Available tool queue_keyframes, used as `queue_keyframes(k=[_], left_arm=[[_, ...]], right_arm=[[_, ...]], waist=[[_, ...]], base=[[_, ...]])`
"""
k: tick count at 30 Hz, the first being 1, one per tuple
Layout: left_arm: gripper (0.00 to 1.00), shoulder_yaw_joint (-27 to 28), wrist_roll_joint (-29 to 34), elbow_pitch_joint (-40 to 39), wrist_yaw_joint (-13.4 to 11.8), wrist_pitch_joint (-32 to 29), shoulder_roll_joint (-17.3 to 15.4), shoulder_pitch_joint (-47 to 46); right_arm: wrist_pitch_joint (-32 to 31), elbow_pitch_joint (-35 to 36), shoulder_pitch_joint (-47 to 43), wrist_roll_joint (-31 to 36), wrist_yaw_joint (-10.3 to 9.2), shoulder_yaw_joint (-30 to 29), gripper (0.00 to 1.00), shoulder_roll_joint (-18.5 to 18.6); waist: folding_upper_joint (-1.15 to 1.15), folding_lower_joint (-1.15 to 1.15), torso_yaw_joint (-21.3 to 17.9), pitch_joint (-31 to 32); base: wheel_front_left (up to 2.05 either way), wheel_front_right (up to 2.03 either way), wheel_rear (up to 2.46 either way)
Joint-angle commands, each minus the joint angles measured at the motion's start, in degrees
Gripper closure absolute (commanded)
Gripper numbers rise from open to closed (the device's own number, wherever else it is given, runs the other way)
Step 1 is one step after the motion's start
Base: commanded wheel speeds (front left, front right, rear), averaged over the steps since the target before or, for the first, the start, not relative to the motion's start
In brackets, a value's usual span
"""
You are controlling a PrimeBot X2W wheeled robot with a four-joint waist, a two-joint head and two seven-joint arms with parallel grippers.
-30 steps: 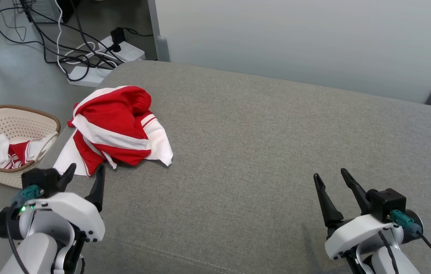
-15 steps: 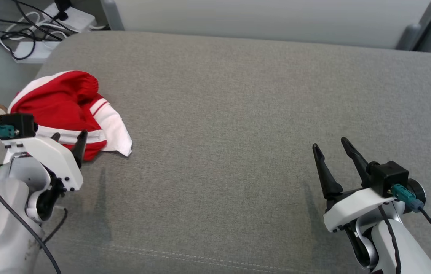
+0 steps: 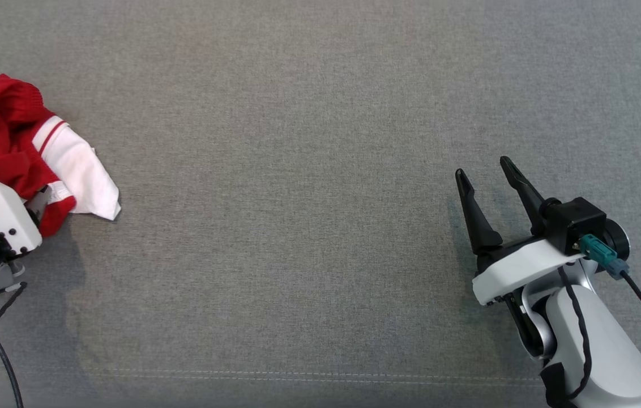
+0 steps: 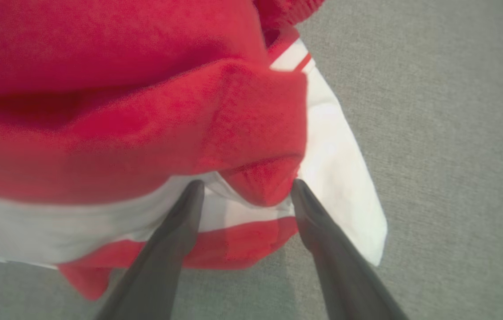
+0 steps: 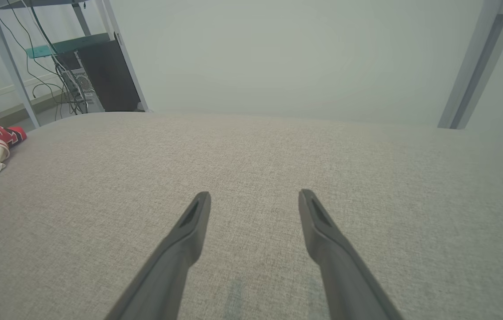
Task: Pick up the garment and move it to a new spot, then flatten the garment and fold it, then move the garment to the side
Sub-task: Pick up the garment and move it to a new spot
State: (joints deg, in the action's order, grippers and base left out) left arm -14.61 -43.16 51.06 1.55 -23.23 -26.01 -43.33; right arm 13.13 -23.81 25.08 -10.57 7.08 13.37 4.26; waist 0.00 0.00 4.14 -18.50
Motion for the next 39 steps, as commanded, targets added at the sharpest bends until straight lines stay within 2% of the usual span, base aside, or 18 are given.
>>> queue_keyframes(k=[1, 3, 4, 5, 6, 12, 24, 29, 32, 39], left_arm=[[0.0, 2.37, -1.1, -0.1, 0.64, -0.35, -3.77, -2.71], [0.0, 2.53, -1.44, 1.64, 1.13, -0.61, -4.16, -3.33], [0.08, 2.58, -1.6, 2.46, 1.41, -0.78, -4.35, -3.62], [0.51, 2.61, -1.64, 3.25, 1.55, -0.77, -4.64, -3.88], [1.0, 2.57, -1.61, 3.93, 1.7, -0.62, -4.78, -4.15], [1.0, 1.52, -0.5, 4.98, 3.07, 2.96, -5.09, -5.65], [1.0, -0.31, 1.49, -3.1, 4.14, 9.64, -5.26, -4.17], [1.0, -0.96, 2.07, -11.21, 3.44, 11.72, -4.9, -0.53], [1.0, -1.62, 2.38, -18.18, 2.13, 12.23, -4.06, 2.72], [1.0, -5.53, 2.0, -34.58, 0.06, 10.59, 0.95, 9.46]], right_arm=[[0.62, 0.9, 1.3, -0.05, 0.41, 1.2, 0.0, -0.46], [0.79, 0.62, 1.93, -0.05, 0.41, 1.41, 0.0, -0.53], [0.87, 0.47, 2.26, -0.06, 0.41, 1.52, 0.0, -0.56], [0.95, 0.31, 2.58, -0.1, 0.41, 1.65, 0.0, -0.59], [1.02, 0.15, 2.84, -0.11, 0.41, 1.65, 0.0, -0.6], [1.4, -0.78, 2.99, -0.04, 0.41, 0.63, 0.0, -0.61], [1.67, -1.52, 0.78, -0.85, 0.41, -0.56, 0.0, -0.68], [1.74, -1.7, -0.44, -1.39, 0.41, -1.55, 0.0, -0.71], [1.76, -1.54, -1.18, -1.41, 0.41, -2.62, 0.0, -0.48], [1.54, -0.38, -1.9, -0.7, 0.41, -5.72, 0.0, 0.24]], waist=[[0.0, 0.0, -1.08, -1.43], [0.0, 0.0, -1.48, -2.13], [0.0, 0.0, -1.69, -2.45], [0.0, 0.0, -1.9, -2.74], [0.0, 0.0, -1.96, -2.89], [0.0, 0.0, -1.41, -2.65], [0.0, 0.0, 1.52, 1.41], [0.0, 0.0, 1.9, 3.97], [0.0, 0.0, 1.75, 5.29], [0.0, 0.0, -0.09, 6.25]], base=[[0.0, 0.0, 0.0], [0.0, 0.0, 0.0], [0.0, 0.0, 0.0], [0.0, 0.0, 0.0], [0.0, 0.0, 0.0], [0.0, 0.0, 0.0], [0.0, 0.0, 0.0], [0.0, 0.0, 0.0], [0.0, 0.0, 0.0], [0.0, 0.0, 0.0]])
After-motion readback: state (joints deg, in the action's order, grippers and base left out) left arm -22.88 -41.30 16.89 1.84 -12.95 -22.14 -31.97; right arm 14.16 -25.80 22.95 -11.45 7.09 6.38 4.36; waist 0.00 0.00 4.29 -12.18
